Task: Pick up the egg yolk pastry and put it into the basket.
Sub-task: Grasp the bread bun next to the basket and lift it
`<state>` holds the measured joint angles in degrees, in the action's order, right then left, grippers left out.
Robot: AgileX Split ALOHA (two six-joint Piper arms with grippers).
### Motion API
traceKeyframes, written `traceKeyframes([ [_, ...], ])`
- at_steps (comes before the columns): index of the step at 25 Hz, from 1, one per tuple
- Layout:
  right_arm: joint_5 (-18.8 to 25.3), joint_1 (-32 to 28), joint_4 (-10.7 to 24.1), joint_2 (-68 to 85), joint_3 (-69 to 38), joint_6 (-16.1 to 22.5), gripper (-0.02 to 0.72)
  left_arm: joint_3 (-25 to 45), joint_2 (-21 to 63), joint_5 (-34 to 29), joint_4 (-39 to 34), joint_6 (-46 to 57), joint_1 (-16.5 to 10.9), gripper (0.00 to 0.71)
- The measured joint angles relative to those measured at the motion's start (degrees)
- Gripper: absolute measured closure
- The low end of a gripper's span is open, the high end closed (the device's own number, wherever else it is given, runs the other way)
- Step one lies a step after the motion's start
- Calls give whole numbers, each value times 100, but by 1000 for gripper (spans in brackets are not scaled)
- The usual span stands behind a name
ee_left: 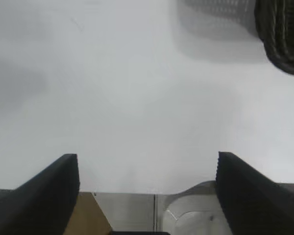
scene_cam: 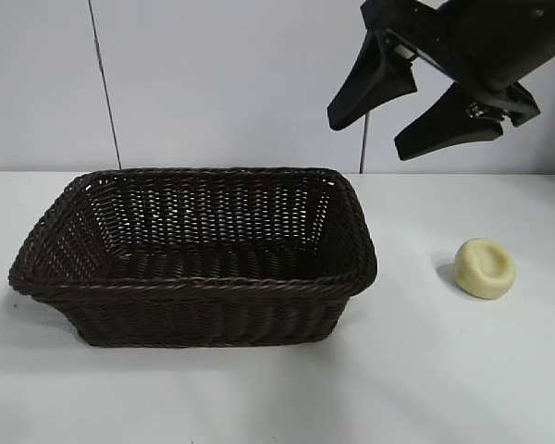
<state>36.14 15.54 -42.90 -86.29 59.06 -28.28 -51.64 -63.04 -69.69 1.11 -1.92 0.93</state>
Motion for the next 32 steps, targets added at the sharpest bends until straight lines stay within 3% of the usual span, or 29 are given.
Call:
traceKeyframes([
  [7,186,0,0,0,0,0,155,1492,1963,419,0,-5,0,151],
  [14,192,0,6,0,0,0,155,2378,3336,568,0,-6,0,151],
  [19,192,0,6,0,0,0,155,2386,3733,603,-2,-6,0,151],
  [32,183,0,6,0,0,55,155,2386,3750,609,-9,-6,0,151],
])
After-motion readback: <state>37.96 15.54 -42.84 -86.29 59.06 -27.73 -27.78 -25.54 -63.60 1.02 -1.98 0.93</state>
